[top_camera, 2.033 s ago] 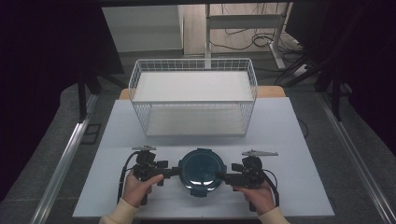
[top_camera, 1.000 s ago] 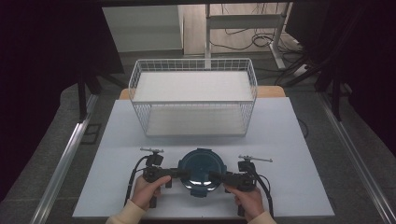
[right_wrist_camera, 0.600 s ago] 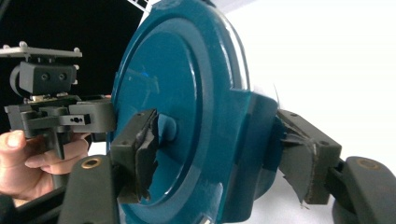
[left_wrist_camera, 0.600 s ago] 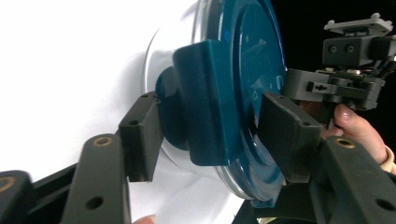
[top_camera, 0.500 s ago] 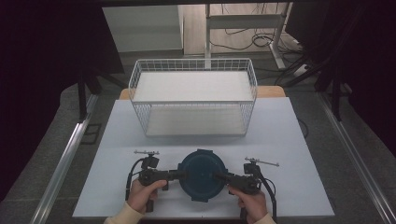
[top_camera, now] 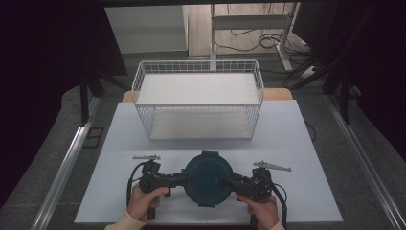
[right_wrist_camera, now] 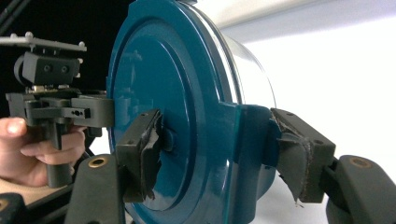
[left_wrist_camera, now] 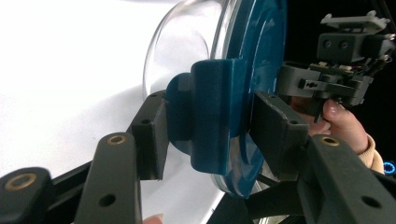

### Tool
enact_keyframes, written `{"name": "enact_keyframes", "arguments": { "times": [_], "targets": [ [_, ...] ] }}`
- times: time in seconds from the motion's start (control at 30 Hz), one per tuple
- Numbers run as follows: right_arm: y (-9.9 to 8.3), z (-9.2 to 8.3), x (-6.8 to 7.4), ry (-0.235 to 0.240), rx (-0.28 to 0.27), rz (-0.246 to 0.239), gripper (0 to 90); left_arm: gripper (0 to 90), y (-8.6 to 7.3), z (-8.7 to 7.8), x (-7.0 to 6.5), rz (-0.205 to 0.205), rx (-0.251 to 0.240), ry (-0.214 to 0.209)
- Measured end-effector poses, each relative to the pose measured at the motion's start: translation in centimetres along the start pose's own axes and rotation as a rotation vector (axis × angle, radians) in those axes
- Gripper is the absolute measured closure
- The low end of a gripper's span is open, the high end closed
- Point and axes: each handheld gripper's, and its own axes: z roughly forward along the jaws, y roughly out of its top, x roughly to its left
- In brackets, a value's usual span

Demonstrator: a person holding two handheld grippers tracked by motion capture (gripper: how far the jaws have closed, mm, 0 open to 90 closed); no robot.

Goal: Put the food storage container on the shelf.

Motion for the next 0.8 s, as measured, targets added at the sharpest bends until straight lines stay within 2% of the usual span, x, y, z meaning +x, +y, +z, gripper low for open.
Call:
{"name": "enact_keyframes", "arguments": {
  "times": [0.07, 0.17, 0.63, 0.8],
  "targets": [
    [0.2, -0.3, 0.5, -0.002, -0.013, -0.037, 36.7, 48.7, 0.1, -0.2, -0.4, 0.015, -0.006, -0.006],
    [0.5, -0.8, 1.0, 0.008, -0.027, -0.066, 36.7, 48.9, 0.2, -0.5, -0.9, 0.037, -0.015, -0.005],
    [1.0, -1.5, 2.0, 0.028, -0.051, -0.126, 36.7, 49.1, 0.4, -1.6, -2.6, 0.104, -0.041, 0.007],
    [1.2, -2.1, 2.8, 0.032, -0.071, -0.155, 36.6, 49.5, 0.5, -2.1, -3.2, 0.127, -0.053, -0.004]
  ]
}}
